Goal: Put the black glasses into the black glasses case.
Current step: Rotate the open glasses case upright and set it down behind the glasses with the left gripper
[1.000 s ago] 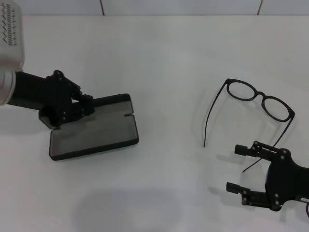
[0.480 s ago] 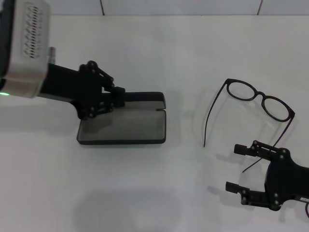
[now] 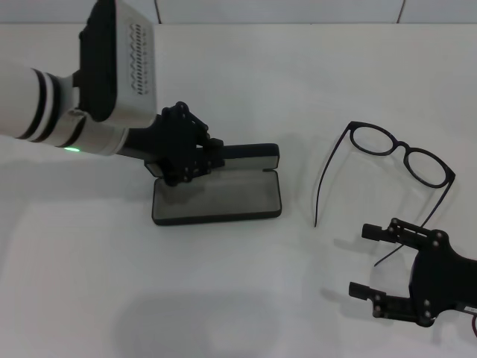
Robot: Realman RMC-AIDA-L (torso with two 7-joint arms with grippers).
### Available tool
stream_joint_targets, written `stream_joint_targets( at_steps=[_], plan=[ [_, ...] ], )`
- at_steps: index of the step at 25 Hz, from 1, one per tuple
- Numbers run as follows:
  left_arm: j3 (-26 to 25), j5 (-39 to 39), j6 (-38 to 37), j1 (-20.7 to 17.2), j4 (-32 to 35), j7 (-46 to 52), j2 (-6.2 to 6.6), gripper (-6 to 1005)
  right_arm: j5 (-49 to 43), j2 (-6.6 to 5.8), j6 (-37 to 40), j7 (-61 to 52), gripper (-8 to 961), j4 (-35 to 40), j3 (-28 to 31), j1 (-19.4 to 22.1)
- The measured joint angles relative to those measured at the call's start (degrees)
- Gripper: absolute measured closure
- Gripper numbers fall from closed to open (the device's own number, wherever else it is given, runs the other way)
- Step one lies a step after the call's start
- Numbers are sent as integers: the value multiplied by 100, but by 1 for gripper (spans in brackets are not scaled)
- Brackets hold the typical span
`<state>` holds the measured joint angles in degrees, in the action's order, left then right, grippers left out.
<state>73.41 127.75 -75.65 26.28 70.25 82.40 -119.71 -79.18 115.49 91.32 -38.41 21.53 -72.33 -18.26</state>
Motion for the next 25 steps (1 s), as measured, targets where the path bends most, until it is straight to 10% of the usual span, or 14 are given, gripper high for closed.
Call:
stream_joint_targets(
  at_steps=[25],
  plan=[
    [674, -298, 671, -125, 29, 28, -18, 789, -1, 0, 0, 3, 171, -10, 0, 24]
  ],
)
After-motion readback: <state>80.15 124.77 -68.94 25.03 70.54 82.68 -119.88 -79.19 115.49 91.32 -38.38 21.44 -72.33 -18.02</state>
